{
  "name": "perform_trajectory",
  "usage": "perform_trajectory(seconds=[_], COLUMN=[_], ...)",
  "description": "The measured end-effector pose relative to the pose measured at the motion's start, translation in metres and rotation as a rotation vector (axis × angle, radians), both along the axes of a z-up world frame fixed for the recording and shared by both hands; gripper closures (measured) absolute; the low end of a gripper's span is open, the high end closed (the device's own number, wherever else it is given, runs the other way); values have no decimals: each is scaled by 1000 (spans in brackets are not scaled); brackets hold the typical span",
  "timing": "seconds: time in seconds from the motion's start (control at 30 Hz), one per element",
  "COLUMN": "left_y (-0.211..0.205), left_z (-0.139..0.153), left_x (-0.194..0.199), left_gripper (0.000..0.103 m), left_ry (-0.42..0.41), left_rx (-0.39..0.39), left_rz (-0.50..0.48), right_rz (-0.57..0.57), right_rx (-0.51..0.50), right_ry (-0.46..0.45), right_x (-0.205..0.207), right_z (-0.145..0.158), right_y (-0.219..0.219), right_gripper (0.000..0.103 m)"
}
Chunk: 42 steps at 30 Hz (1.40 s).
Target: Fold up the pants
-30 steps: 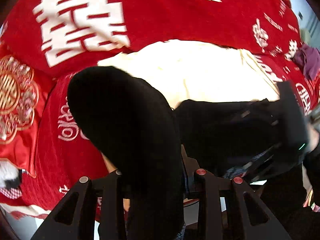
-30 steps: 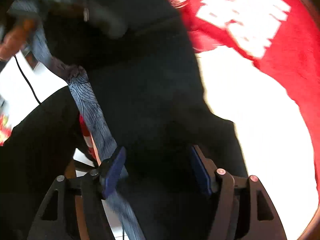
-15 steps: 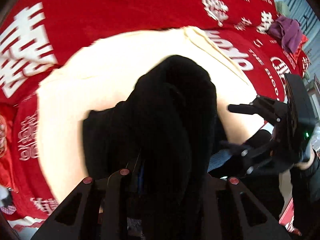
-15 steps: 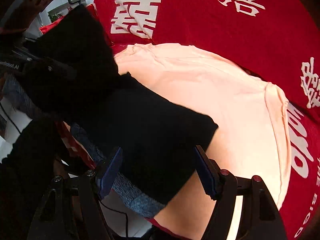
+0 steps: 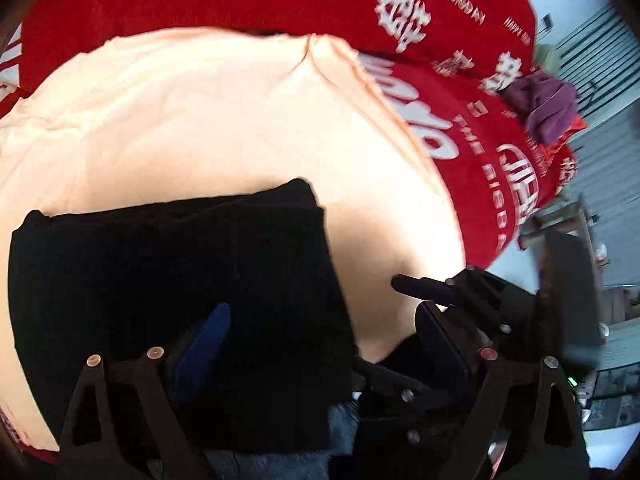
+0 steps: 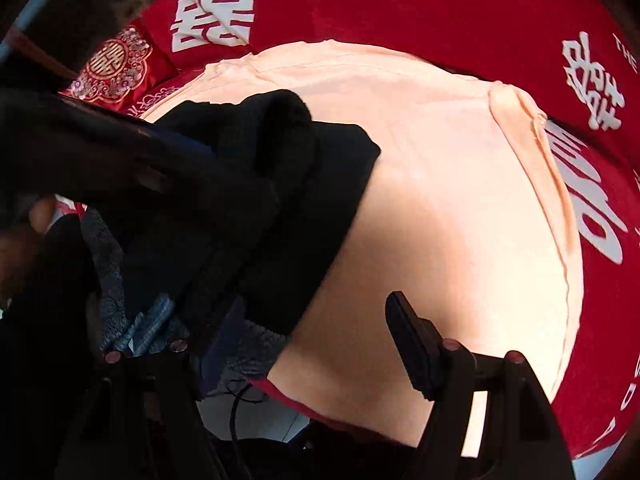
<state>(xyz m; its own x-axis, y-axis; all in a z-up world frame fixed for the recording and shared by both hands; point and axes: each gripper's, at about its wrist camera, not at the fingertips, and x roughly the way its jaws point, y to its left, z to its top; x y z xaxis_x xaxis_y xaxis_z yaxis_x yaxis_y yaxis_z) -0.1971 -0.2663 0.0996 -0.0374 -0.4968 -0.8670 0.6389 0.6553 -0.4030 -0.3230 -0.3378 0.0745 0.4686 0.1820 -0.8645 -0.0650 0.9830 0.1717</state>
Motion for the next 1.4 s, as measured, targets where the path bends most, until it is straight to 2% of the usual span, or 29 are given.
perform_trajectory(seconds=[0.07,0.13,0.2,0.27,0.33,0.4,0.47,0.53,0.57,0.6,0.63,0.67,0.7,0.77,0.83,0.87,0.9,0.93,1.0,1.03,1.07,1.1,1.13,1.17,1.23,1.3,1.4], left_y=[14,38,63,91,107,119,124,129,129,131,132,132,131,133,131,128,125,123,120,119,118,118,118,120,124,130,138], left_z=[14,27,37,38,30,17,-3,-17,-24,-26,-26,-25,-24,-22,-23,-28,-32,-34,-35,-35,-34,-34,-32,-29,-25,-25,-29], left_x=[-4,-1,0,8,15,22,23,20,19,16,14,13,14,17,20,22,23,23,19,17,16,15,15,14,15,17,19], left_gripper=[9,9,9,9,9,9,9,9,9,9,9,9,9,9,9,9,9,9,9,9,9,9,9,9,8,8,8], left_ry=[-6,-49,-118,-147,-151,-151,-135,-123,-121,-134,-150,-161,-156,-142,-133,-126,-120,-120,-146,-156,-168,-171,-171,-170,-175,-195,-219], left_rx=[-46,-61,-56,-57,-40,-3,32,56,72,83,90,87,76,49,37,33,38,48,69,77,89,98,103,101,104,141,169], left_rz=[1,15,51,82,104,136,153,152,149,147,145,143,144,153,156,148,140,135,130,125,120,120,126,136,158,184,186], right_rz=[-23,-32,-34,-27,-5,-13,-49,-39,-20,5,22,24,33,56,49,22,-6,-47,-110,-126,-145,-156,-169,-154,-74,30,143], right_rx=[-6,10,86,142,183,172,193,222,176,120,101,118,130,97,73,73,92,146,282,307,268,217,130,37,10,15,41], right_ry=[-23,-55,-120,-166,-179,-174,-134,-112,-114,-119,-125,-140,-161,-183,-151,-113,-85,-63,-63,-65,-78,-90,-109,-154,-224,-253,-192], right_x=[-4,-11,-15,-10,5,21,47,60,64,65,65,65,65,70,83,94,100,104,98,93,84,78,69,54,33,15,8], right_z=[12,22,39,47,45,35,17,2,0,3,9,18,29,41,33,19,6,-6,-11,-9,-1,6,17,32,52,61,42], right_y=[-2,-2,-6,-3,6,12,16,22,30,38,41,41,41,43,39,32,24,13,-2,-5,-2,1,7,18,37,62,86], right_gripper=[26,26,25,21,20,20,20,20,21,38,74,83,88,88,88,88,88,81,79,70,66,54,34,27,22,20,20])
